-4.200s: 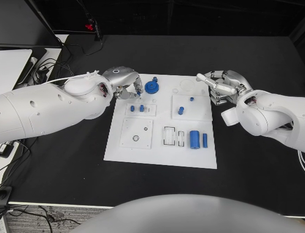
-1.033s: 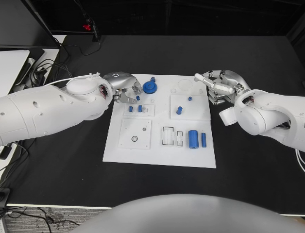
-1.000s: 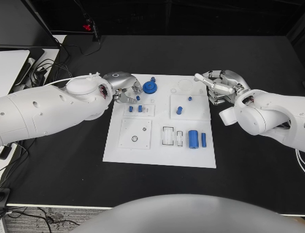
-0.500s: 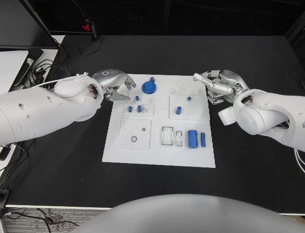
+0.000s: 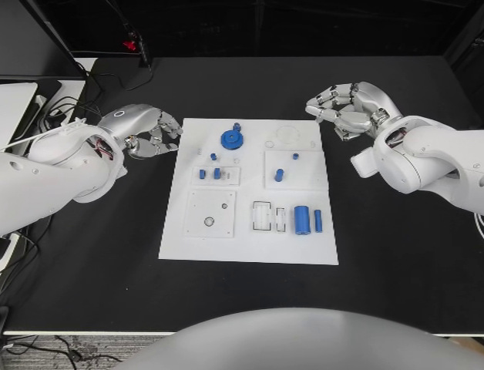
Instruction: Assemble the parts on the task board
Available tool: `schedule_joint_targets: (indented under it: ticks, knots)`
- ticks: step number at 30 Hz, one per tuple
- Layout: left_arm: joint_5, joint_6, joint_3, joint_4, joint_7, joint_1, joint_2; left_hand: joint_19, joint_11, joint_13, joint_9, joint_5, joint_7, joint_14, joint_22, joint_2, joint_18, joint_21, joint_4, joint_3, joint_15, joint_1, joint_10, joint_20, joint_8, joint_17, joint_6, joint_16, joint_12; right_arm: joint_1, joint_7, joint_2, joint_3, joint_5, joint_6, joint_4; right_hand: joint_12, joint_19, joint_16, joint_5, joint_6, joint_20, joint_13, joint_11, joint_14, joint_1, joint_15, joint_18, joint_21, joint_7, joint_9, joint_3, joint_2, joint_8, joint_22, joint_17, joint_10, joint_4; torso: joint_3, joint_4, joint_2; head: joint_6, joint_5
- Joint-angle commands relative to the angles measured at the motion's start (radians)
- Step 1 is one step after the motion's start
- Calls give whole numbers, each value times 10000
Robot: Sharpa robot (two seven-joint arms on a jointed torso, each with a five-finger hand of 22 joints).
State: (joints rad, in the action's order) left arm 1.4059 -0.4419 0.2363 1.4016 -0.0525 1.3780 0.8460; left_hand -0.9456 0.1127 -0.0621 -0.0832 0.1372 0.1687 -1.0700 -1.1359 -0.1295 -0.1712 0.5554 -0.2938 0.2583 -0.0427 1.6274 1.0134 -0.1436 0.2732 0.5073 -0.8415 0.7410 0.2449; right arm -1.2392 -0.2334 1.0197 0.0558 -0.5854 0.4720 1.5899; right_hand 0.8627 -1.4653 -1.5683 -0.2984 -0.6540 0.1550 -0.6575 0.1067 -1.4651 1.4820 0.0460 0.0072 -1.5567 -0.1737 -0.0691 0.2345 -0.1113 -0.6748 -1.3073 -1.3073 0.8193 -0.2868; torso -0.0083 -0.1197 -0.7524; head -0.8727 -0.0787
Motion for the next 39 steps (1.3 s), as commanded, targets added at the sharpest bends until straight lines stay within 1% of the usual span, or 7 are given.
schedule_joint_targets:
  ticks: [1,4,6,8,16,27,39]
  knots:
    - [-2300,-1092,-7,109,-1451,20,53,124,48,-1,55,176,78,176,338,-89,-97,-509,7,75,-71,-392,29,-71,62,-294,126,-479,-66,-99,0,-142,-7,-2996,-11,-266,-1560,-1055,95,482,-538,-83,1507,-10,-897,535,-127,-72,-141,71,70,2,117,451,-2635,-2190,172,-65,0,0,7,1,-45]
    - [-3765,-1438,-7,122,-2215,17,38,437,133,-13,96,994,138,693,753,-42,-42,-1138,60,-63,-246,-1126,-73,-229,78,-571,231,-969,-81,-150,223,-280,-5,-4426,-177,-483,-2751,-1055,271,1057,-1085,-115,2713,-40,-775,1067,-150,-72,-141,43,63,-140,96,1037,-2635,-1683,437,-36,2,-31,-16,20,-103]
    - [-4781,-1637,-6,141,-2726,6,21,620,200,-37,105,2233,138,999,1205,-47,-54,-1730,15,-402,-334,-1603,-167,-371,133,-775,296,-1228,-37,-166,446,-376,-4,-5273,-357,-583,-3464,-1055,318,1290,-1469,-134,3445,3,-785,1435,-182,-72,-141,71,81,-212,169,1539,-2635,-1588,730,-92,-1,-21,-23,51,-103]
    - [-6045,-1793,-6,180,-3376,-10,8,776,262,-29,115,2934,213,1489,1588,109,-37,-2220,13,-733,-498,-1936,-356,-507,170,-977,389,-1495,-11,-175,756,-519,-1,-6241,-649,-675,-4241,-1055,320,1537,-1947,-119,4257,24,-821,1745,-141,-72,-141,73,57,-292,193,2157,-2635,-1611,962,-38,-8,27,-12,79,-99]
    - [-9009,-1761,-5,360,-4954,-47,2,1065,461,-43,121,3054,376,2423,2478,531,-39,-3271,6,-1619,-785,-2279,-1031,-813,350,-1404,867,-1706,303,-163,1686,-753,3,-8718,-1532,-689,-5268,-1055,324,2455,-2451,-82,5439,46,-842,2056,-77,-72,-141,156,54,-492,478,3470,-2635,-1595,1233,-16,-7,-5,-15,204,-225]
    - [-10676,-1246,-5,596,-6009,-66,-35,1702,754,-72,103,2415,639,3785,3320,1116,-10,-4249,12,-2756,-1155,-3295,-2089,-1159,793,-1918,1790,-1742,905,-132,2364,-926,4,-10142,-2114,-605,-5697,-992,409,2507,-2847,-129,5907,10,-790,1717,-127,-45,-63,183,44,-861,805,4051,-2593,-1354,1600,-41,2,27,-13,475,-311]
    - [-10806,-1201,-5,721,-6202,-80,-42,1650,748,-79,100,2393,660,3866,3550,1253,-74,-4407,27,-3004,-1170,-3160,-2235,-1232,1077,-2103,2000,-1554,1260,-125,2742,-1083,4,-10317,-2462,-654,-5923,-951,444,2502,-2948,-123,5952,51,-773,1498,-109,-27,-9,95,52,-1142,1007,4402,-2564,-1262,1728,-33,7,23,-9,957,-560]
